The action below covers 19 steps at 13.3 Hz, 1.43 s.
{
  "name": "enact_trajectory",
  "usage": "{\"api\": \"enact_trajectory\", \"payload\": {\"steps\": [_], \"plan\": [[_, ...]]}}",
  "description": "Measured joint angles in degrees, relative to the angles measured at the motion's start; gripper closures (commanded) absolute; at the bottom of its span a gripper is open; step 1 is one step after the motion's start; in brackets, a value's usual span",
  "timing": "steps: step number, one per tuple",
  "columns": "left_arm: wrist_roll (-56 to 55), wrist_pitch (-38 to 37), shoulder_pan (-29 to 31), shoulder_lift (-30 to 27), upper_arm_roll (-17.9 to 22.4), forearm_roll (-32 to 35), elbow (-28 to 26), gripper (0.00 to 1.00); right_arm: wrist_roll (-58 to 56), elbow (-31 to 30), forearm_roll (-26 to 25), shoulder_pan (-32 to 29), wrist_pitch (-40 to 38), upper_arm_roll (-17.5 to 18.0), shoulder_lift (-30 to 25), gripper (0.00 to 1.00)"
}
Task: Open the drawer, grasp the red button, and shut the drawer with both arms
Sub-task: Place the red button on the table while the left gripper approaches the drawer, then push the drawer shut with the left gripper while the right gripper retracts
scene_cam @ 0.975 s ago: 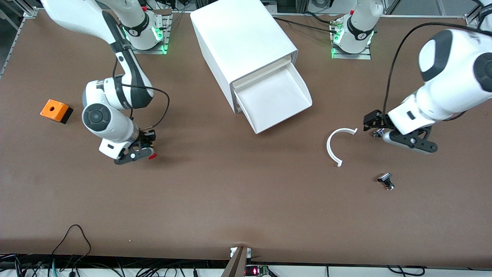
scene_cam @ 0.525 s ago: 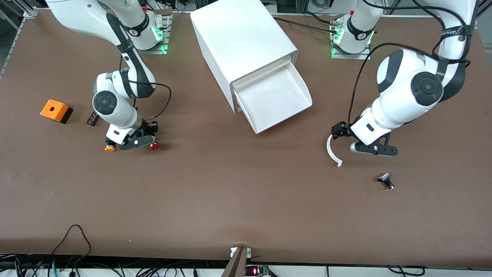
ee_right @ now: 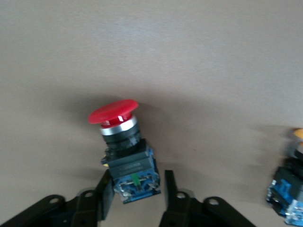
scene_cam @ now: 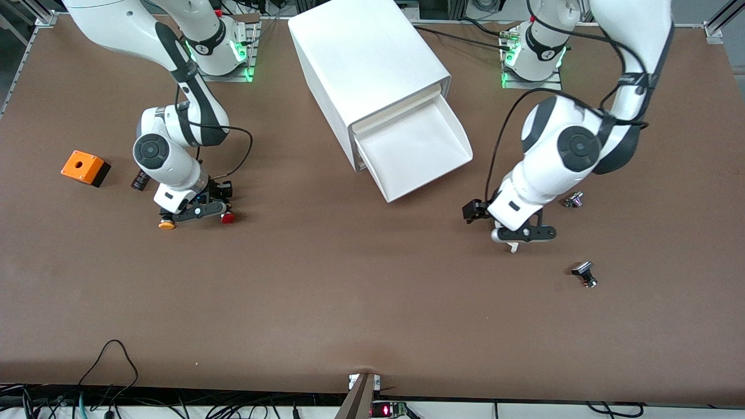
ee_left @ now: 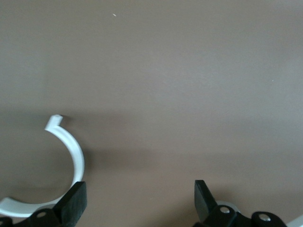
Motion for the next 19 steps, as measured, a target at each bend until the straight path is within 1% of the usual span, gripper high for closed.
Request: {"api": "enact_trajectory", "payload": {"steps": [2, 3, 7, 11, 13, 15, 17, 19], "plan": [[-4.55, 3.02, -2.20, 2.04, -0.04, 0.00, -0.05, 0.00, 0.00, 1.10, -0.01, -0.43, -1.65, -0.01, -1.13, 0.00], [-6.50, 4.12, -3.09, 2.82, -0.04, 0.00, -0.05, 0.00, 0.00, 3.15, -0.02, -0.42, -5.03, 0.01, -2.03, 0.00], [-10.26, 5.21, -5.08, 4.46, -0.04, 0.01, -0.51, 0.00, 0.01, 16.87, -0.01, -0.43, -24.55, 0.02, -4.48, 0.00], [-12.59, 5.07, -5.73, 4.07, -0.19, 0.00, -3.97, 0.00, 0.04, 28.68, -0.01, -0.44, -38.98, 0.01, -4.55, 0.00], [-14.71, 4.13, -5.75, 2.97, -1.55, 0.00, -5.77, 0.00, 0.07, 32.89, -0.02, -0.55, -44.35, -0.02, -4.56, 0.00], [-18.84, 1.54, -5.82, 1.80, -4.44, 0.00, -6.72, 0.00, 0.07, 36.96, -0.05, -1.30, -49.72, -0.12, -4.61, 0.00], [-23.38, 0.19, -6.11, 0.64, -7.05, 0.00, -7.85, 0.00, 0.08, 40.98, -0.08, -3.02, -54.06, -0.19, -4.87, 0.00], [-25.20, -0.05, -6.22, -0.41, -8.31, -0.65, -10.10, 0.00, 0.07, 44.45, -0.08, -5.31, -57.94, -0.22, -5.32, 0.00]]}}
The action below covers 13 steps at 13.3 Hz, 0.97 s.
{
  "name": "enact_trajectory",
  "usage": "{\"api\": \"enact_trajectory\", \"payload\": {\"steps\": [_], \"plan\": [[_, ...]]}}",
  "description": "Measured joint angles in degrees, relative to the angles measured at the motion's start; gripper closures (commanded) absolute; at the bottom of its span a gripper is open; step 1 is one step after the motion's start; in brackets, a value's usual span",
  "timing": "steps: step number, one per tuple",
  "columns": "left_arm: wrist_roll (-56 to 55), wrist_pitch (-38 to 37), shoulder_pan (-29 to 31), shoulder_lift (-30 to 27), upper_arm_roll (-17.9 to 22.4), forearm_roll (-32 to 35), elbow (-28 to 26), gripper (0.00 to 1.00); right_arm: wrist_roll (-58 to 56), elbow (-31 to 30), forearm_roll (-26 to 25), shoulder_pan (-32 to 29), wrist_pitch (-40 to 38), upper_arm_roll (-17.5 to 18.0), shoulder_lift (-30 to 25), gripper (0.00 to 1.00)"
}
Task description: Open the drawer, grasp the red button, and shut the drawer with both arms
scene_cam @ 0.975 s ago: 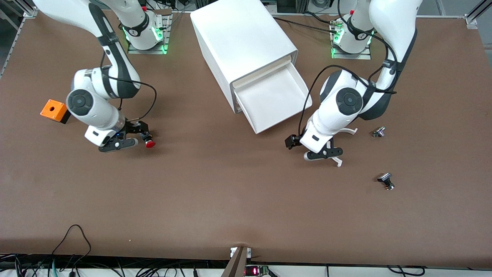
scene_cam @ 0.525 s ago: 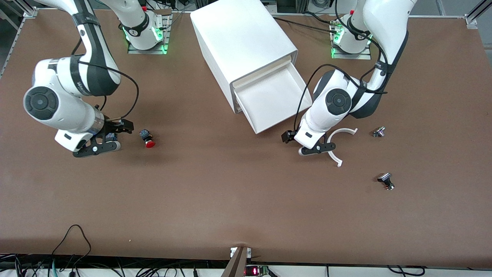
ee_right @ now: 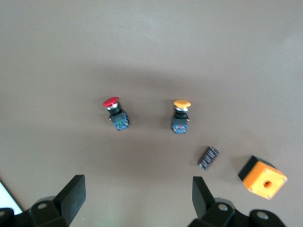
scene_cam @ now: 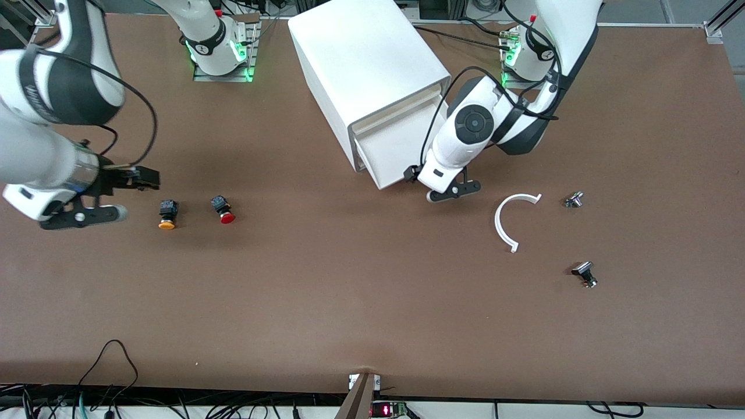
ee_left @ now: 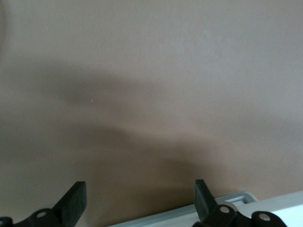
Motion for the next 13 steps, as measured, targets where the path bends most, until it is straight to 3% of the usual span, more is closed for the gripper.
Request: {"api": "enact_trajectory", "payload": {"steps": [4, 13], "plan": [[-0.05, -3.52, 0.03, -1.64, -0.41, -8.45, -3.15, 0.00, 0.00, 5.35, -0.07, -2.44, -3.01, -0.02, -0.53, 0.00], [-0.29, -6.05, 0.04, -2.42, -5.13, -10.18, -6.35, 0.00, 0.28, 7.08, 3.14, -6.03, -4.05, -0.78, -4.10, 0.00]]}}
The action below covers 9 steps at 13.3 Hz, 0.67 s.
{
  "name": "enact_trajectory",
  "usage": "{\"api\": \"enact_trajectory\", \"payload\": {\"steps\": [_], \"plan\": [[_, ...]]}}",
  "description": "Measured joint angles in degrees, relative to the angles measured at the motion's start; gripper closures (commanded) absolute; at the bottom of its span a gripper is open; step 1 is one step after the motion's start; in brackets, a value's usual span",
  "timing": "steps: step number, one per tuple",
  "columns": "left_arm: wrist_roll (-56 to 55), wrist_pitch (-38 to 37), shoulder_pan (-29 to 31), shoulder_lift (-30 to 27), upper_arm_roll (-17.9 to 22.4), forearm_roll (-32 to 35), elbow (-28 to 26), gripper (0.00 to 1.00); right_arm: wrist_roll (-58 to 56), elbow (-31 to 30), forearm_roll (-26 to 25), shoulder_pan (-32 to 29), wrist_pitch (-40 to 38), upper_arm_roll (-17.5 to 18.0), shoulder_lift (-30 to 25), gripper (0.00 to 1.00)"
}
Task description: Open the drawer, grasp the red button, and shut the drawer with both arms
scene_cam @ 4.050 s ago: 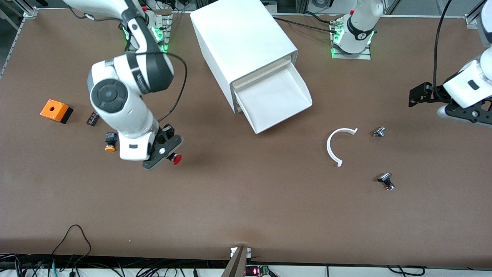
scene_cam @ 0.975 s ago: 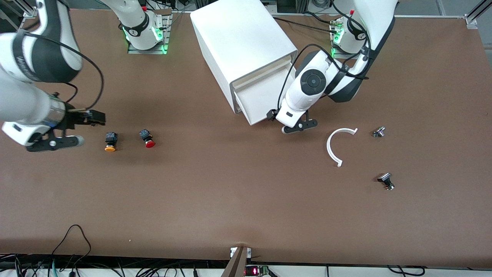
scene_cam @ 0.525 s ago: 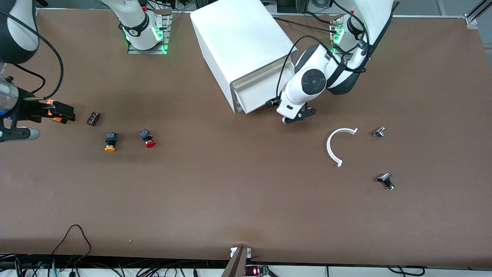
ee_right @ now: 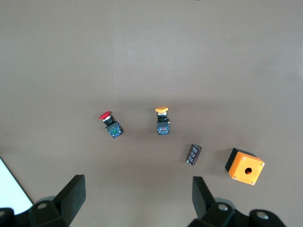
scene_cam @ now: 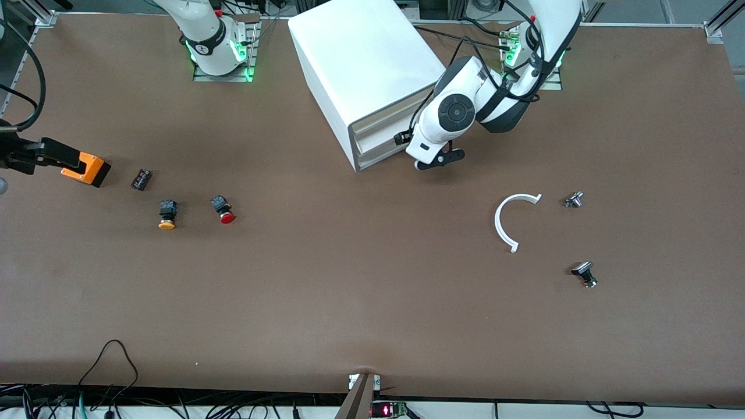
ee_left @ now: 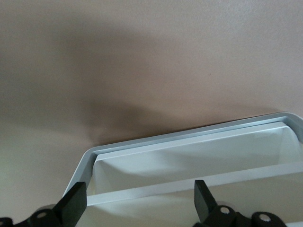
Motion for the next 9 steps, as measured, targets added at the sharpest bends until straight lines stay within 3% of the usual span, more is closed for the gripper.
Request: {"api": "enact_trajectory", "payload": {"steps": [4, 9], "plan": [[0.35, 2.55, 1.33, -0.83, 1.55, 0.00, 0.59, 0.00, 0.00, 0.00, 0.04, 0.00, -0.98, -1.31, -0.95, 0.00], [18.73, 2.81, 5.58, -3.86, 11.98, 1.69, 5.66, 0.00, 0.00, -0.53, 0.03, 0.00, -2.05, -1.97, -1.05, 0.00]]}}
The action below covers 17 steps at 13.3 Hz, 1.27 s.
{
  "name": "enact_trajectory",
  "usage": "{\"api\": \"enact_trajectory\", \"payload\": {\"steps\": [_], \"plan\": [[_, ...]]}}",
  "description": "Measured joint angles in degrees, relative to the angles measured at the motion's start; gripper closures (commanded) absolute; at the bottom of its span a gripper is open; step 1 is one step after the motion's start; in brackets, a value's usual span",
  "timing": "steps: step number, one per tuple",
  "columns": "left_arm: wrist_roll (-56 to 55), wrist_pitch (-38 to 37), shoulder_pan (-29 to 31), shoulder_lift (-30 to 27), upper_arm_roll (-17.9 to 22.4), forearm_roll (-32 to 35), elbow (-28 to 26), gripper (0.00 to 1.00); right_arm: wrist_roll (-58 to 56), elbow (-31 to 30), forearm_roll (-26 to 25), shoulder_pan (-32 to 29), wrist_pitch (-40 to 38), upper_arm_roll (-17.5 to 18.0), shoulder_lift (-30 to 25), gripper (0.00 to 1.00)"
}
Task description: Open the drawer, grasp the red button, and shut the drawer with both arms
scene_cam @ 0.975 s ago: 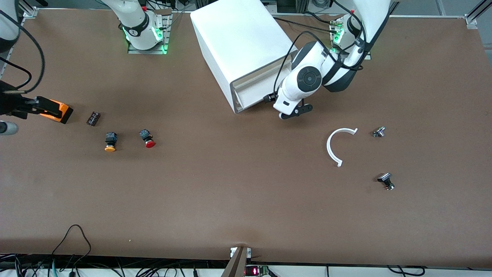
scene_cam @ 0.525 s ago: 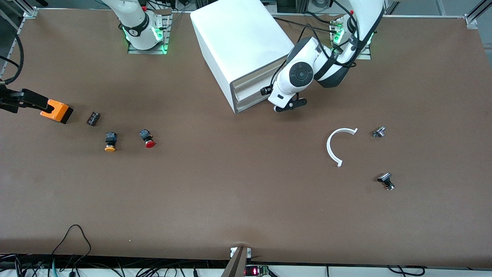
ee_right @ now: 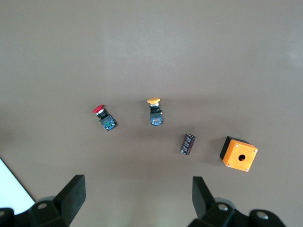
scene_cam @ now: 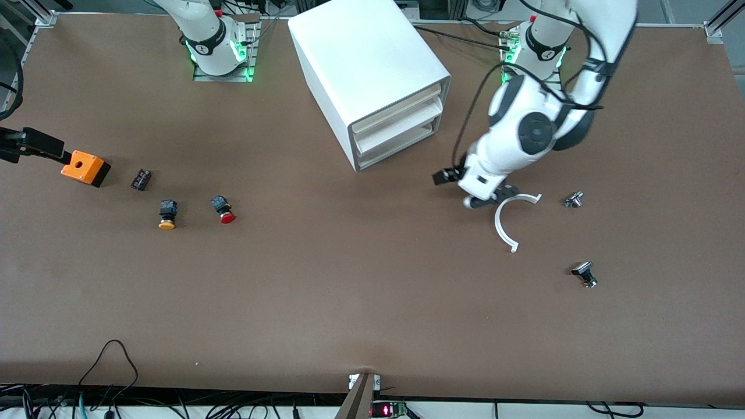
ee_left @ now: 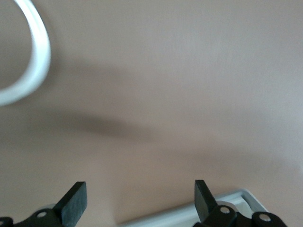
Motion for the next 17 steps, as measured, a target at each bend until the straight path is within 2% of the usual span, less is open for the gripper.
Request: {"api": "enact_trajectory", "payload": {"steps": [3, 7, 10, 13, 17], "plan": [[6.85, -2.33, 2.60, -3.62, 2.61, 7.70, 3.17, 0.00, 0.00, -3.48, -0.01, 0.04, 0.34, -0.02, -1.80, 0.00], [9.93, -15.56, 6.67, -14.01, 3.19, 11.22, 6.44, 0.00, 0.00, -9.17, -0.14, 0.12, 0.77, 0.00, -7.39, 0.00], [10.17, -23.09, 8.13, -19.90, 5.16, 14.97, 7.32, 0.00, 0.00, -9.97, -0.14, 0.12, 1.19, 0.00, -8.02, 0.00], [10.87, -29.21, 8.74, -20.67, 8.01, 15.77, 11.39, 0.00, 0.00, -10.09, -0.13, 0.46, 1.68, 0.09, -7.79, 0.00], [11.59, -31.22, 8.76, -20.01, 11.09, 15.80, 11.98, 0.00, -0.01, -10.07, -0.15, 0.52, 3.05, -0.01, -7.35, 0.00]]}}
